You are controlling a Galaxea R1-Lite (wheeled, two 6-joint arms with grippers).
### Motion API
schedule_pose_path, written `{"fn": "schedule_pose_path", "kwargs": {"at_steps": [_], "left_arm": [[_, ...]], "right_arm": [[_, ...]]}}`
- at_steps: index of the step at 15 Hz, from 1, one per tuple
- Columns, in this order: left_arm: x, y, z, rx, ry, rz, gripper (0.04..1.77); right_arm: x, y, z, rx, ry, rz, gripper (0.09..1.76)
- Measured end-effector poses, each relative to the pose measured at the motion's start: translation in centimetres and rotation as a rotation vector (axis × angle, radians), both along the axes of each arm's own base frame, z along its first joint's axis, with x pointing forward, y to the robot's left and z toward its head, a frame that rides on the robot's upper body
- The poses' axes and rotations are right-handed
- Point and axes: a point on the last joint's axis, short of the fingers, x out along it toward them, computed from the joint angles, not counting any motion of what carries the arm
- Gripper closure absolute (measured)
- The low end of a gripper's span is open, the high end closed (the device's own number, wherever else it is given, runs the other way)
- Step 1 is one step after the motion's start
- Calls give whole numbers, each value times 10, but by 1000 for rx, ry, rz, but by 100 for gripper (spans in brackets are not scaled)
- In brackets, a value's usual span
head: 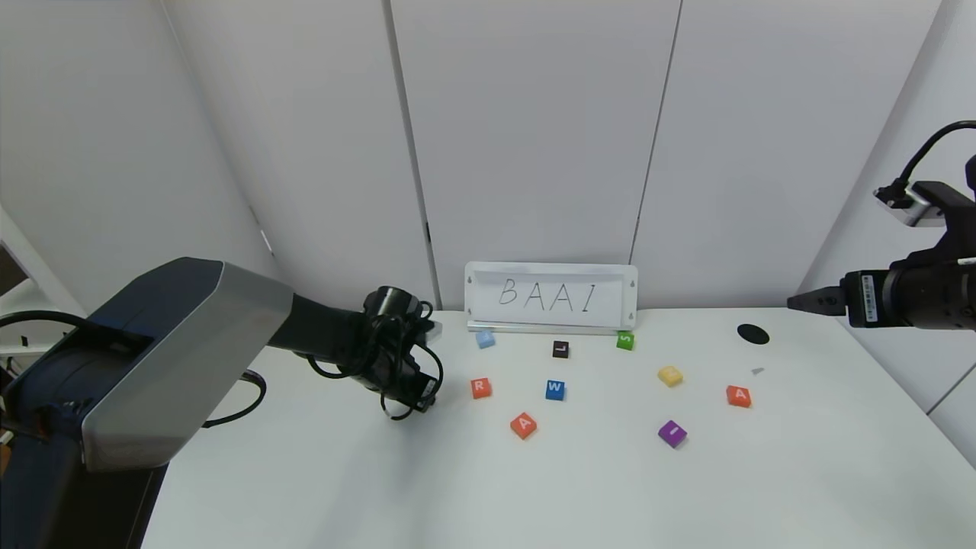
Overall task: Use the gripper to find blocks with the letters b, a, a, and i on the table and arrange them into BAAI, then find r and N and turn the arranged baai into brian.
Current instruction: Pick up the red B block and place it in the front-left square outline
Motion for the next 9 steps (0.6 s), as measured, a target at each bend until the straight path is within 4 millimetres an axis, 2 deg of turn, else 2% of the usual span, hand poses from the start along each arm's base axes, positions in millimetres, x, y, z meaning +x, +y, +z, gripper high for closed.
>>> {"fn": "schedule_pose_path", "kwargs": {"at_steps": [4, 9], "left_arm": [[-1, 2, 6, -7, -7, 15, 129], [-13, 4, 27, -21, 7, 84, 129]], "right_arm": [[0, 0, 0, 0, -1, 0, 14], [2, 0, -1, 0, 5, -1, 14]]}}
